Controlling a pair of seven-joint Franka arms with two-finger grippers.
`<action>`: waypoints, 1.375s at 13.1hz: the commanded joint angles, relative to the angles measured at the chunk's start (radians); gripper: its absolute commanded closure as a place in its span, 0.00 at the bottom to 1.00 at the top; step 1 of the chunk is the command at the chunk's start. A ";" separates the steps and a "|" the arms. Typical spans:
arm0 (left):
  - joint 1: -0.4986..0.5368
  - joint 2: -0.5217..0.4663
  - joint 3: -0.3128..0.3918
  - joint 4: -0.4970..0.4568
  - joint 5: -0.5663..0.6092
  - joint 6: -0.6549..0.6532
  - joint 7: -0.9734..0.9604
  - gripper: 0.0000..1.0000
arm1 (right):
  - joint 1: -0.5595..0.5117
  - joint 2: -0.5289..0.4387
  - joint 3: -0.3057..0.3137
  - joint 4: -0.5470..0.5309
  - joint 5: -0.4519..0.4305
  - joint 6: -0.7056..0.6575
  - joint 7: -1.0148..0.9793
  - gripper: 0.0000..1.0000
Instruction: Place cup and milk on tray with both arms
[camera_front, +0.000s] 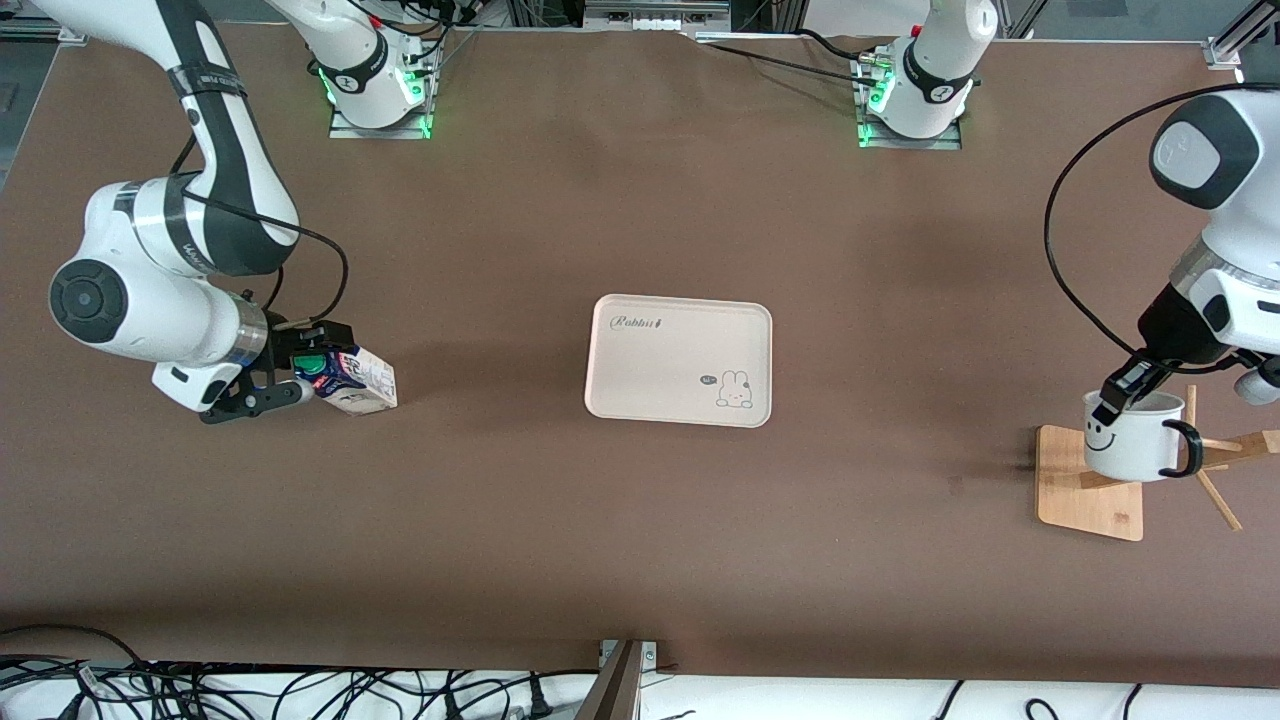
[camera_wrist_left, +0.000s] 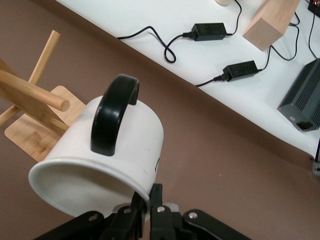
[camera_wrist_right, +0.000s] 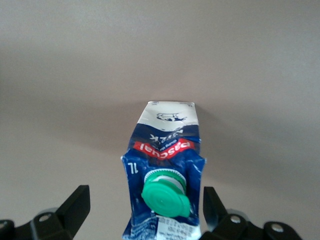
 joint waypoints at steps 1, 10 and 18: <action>0.005 0.008 -0.074 0.065 0.030 -0.132 0.026 1.00 | -0.001 0.008 -0.003 -0.001 -0.004 0.002 -0.001 0.00; -0.042 0.092 -0.280 0.320 0.012 -0.626 0.002 1.00 | -0.009 0.031 -0.008 0.010 -0.027 0.001 -0.020 0.26; -0.234 0.349 -0.288 0.484 0.001 -0.671 -0.080 1.00 | 0.002 0.023 -0.003 0.033 -0.015 -0.019 -0.003 0.61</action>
